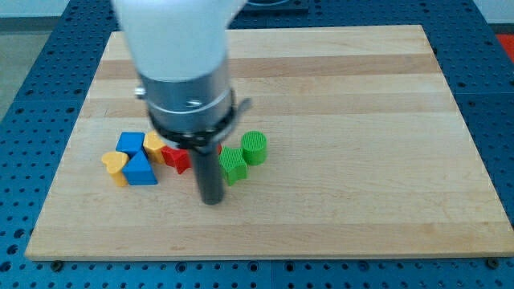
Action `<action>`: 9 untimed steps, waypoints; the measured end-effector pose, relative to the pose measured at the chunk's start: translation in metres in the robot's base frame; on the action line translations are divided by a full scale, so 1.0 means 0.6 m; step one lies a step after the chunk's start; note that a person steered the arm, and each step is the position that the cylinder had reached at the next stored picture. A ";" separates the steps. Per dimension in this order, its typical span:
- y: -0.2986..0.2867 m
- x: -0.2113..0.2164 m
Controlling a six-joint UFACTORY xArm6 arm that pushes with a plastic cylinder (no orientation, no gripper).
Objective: Move the green blocks to the center
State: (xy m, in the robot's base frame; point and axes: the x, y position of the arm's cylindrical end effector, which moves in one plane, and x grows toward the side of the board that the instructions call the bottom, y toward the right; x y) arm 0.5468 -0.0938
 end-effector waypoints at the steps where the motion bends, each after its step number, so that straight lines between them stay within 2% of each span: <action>1: -0.039 -0.017; 3: -0.017 -0.027; 5: 0.070 -0.030; 9: 0.114 -0.128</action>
State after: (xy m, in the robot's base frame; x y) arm 0.4698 -0.0256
